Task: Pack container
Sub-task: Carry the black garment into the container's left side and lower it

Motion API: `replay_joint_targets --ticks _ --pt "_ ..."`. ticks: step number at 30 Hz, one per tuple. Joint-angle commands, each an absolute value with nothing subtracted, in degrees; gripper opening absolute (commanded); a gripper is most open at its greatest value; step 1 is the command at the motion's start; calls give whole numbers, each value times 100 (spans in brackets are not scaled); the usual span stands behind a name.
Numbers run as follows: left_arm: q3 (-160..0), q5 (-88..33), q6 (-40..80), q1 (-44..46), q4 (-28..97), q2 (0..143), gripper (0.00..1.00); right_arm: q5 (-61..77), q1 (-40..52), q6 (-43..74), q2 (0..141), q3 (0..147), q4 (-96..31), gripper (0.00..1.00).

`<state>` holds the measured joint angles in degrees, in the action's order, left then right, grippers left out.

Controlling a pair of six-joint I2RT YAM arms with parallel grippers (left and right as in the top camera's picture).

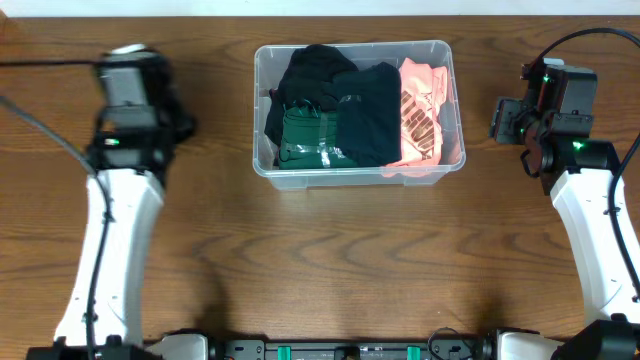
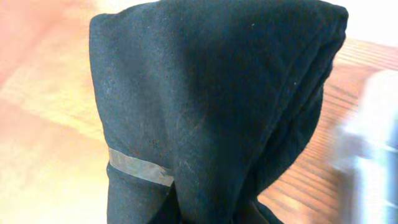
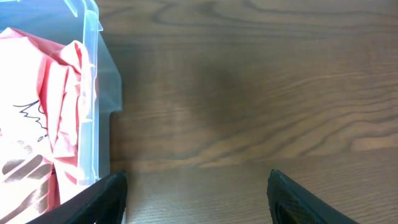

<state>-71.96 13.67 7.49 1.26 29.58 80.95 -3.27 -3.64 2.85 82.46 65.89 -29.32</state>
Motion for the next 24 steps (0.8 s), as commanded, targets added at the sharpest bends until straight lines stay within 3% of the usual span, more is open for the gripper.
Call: replay_joint_targets --ticks 1,10,24 --pt "-7347 1402 781 882 2976 8136 6 -364 -410 381 8263 6587 -2939 70" --pt "-8108 1400 1022 2215 3312 8746 6 -362 -410 384 8263 6587 -2980 70" --pt "-8831 1000 1302 2810 3385 9957 6 -362 -410 384 8263 6587 -2982 70"
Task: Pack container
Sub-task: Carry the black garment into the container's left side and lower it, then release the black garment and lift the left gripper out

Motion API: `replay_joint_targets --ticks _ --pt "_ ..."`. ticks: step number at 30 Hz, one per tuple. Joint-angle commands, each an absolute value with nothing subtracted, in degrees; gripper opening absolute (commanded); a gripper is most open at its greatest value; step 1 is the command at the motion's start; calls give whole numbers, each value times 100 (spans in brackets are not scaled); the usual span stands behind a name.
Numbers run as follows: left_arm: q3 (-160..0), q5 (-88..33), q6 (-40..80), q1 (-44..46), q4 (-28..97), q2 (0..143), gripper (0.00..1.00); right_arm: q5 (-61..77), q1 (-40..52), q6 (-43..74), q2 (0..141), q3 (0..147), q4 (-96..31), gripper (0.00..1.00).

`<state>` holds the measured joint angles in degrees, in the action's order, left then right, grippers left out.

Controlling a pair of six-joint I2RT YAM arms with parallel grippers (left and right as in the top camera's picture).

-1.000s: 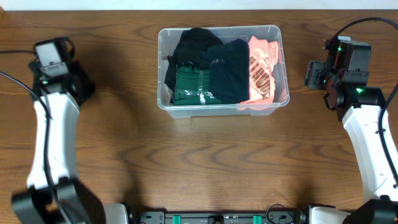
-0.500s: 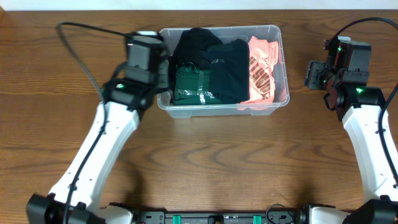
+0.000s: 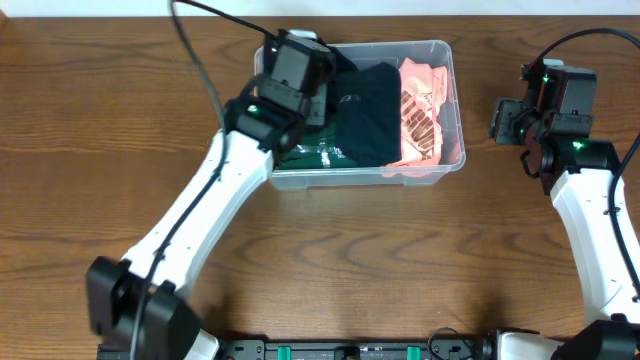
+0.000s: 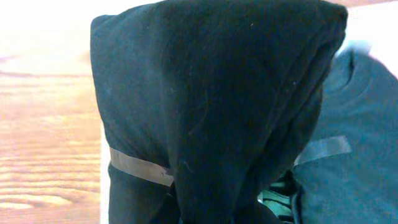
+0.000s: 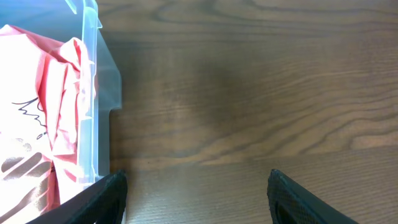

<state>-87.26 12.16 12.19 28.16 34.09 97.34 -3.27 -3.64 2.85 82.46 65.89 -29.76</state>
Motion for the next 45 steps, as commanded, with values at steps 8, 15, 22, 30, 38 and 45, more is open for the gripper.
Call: replay_joint_targets --ticks 8,15,22,30,38,45 --pt "-8840 814 1243 2810 3249 10202 53 -364 -410 381 8263 6587 -3026 70" --pt "-9255 819 781 2797 3227 9686 98 -364 -410 381 8263 6587 -3044 70" --pt "-9345 834 714 2375 2683 9295 98 -364 -410 381 8263 6587 -3044 70" --pt "-9345 -475 873 1887 2856 10191 98 -364 -410 381 8263 6587 -3044 70" --pt "-9345 -1852 1667 2067 3909 11216 98 -366 -412 379 8263 6587 -3044 70" --pt "-9347 -1925 1662 2121 3806 11292 98 -366 -412 379 8263 6587 -3030 71"
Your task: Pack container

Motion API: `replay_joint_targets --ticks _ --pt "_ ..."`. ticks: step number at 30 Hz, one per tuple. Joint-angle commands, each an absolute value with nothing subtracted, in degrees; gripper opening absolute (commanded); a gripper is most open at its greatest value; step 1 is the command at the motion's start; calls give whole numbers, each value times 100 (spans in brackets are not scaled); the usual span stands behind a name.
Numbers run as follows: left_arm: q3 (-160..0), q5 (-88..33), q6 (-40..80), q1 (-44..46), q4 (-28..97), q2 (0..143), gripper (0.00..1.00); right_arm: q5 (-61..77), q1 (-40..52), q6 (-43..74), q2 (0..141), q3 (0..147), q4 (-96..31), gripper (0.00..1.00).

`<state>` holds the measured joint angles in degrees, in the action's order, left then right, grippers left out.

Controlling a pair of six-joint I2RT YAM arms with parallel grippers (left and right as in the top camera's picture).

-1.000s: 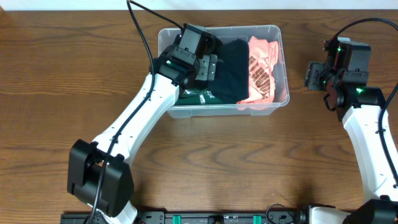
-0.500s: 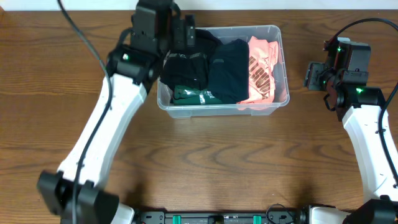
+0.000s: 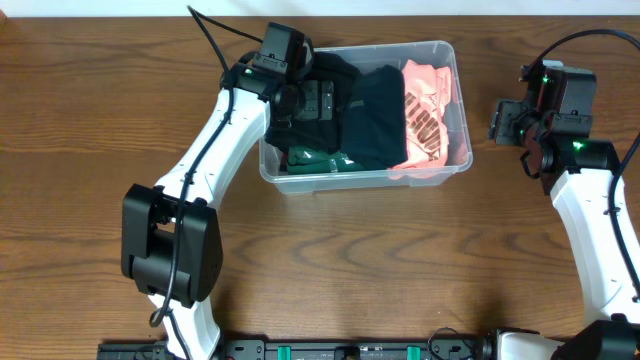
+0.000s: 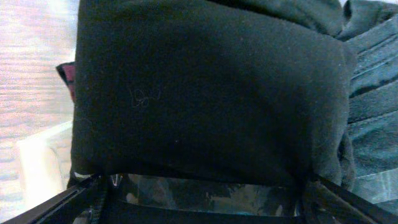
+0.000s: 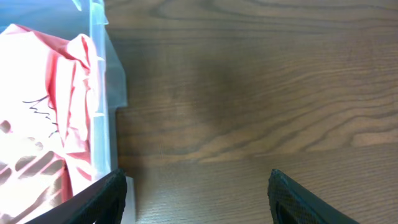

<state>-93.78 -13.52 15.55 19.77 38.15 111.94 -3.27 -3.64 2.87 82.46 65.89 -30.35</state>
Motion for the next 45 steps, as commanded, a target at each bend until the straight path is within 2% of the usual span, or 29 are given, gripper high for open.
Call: replay_joint_targets --ticks 1,7,11,16,22,25,27,30,33,38,45 --pt "-9347 -1922 1662 2115 3747 11253 98 -366 -412 379 8263 6587 -3033 71" --pt "-9365 -1806 1500 1920 3437 10763 98 -362 -410 375 8263 6587 -3046 72" --pt "-9365 -1253 1251 1632 3481 10206 98 -368 -410 -27 8263 6587 -3035 72" --pt "-9365 -539 1116 941 3577 9553 98 -366 -405 -172 8263 6587 -2598 72" --pt "-9356 -486 1120 -198 3592 9435 98 -311 -405 -486 8272 6589 -1870 73" --pt "-9314 -486 1120 -646 3610 9465 98 -268 -405 -701 8313 6589 -1870 81" --pt "-9312 -489 1122 -878 3719 9474 98 -134 -405 -827 8318 6589 -1914 99" --pt "-9312 -491 1120 -1133 3894 9470 98 -119 -405 -823 8283 6591 -1837 99" --pt "-9312 -679 1111 -1313 4156 9459 98 34 -405 -790 8038 6591 -2298 99" --pt "-9201 -856 611 -1369 4519 9194 98 25 -412 -139 7465 6573 -2663 99" --pt "-7944 -854 403 -1372 3918 7839 98 23 -405 -21 6270 5819 -2633 99"
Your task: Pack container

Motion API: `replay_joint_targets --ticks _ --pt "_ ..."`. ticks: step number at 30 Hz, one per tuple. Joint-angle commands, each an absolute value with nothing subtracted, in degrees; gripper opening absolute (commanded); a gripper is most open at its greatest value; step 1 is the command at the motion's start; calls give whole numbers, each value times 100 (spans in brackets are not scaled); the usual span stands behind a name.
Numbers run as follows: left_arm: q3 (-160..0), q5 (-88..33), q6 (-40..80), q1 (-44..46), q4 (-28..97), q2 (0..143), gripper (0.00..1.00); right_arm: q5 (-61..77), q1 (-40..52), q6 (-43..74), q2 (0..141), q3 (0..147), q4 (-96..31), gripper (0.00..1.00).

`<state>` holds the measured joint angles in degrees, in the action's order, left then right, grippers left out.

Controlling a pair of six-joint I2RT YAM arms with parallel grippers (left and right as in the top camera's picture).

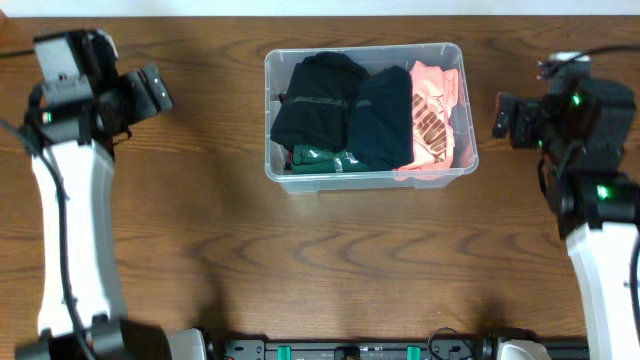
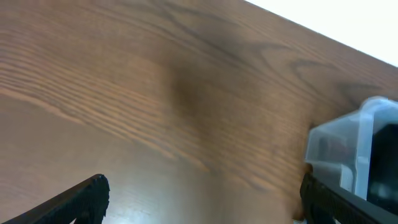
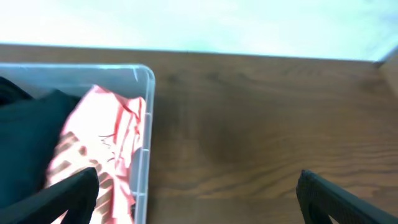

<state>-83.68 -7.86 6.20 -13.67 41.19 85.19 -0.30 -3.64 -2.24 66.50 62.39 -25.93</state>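
The clear plastic container stands at the back middle of the table. It holds a folded black garment at its left end, a green one in front of that, a dark one in the middle and a pink one at the right. Left of the container, my left gripper hovers over bare wood, open and empty; its wrist view shows only the container's corner. My right gripper is open and empty just right of the container, with the pink garment beside its left finger.
The brown wooden table extends in front of the container and to both sides. Its far edge meets a white wall. Cables run off behind both arms.
My left gripper was open inside the container's left end on the black garment; now it is out over the table to the left, empty. The right wrist view now takes in the table's far edge.
My left gripper held a folded black garment at the table's left side. Then it was over the container's left end, then down inside it with jaws open on the garment. Now the garment lies in the container and the gripper is away. The container sits slightly further right.
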Motion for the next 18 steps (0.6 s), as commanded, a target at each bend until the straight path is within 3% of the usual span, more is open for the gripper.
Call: replay_joint_targets --ticks 1,11,18 --pt "-7627 -854 399 -1372 3732 7522 98 25 -403 -23 6027 5579 -2611 99" --pt "-4963 -711 471 -1369 2014 4984 98 -176 -373 -25 3496 3524 -2359 99" --pt "-4801 -703 471 -1369 2733 4797 98 -169 -373 -23 3181 3299 -2851 99"
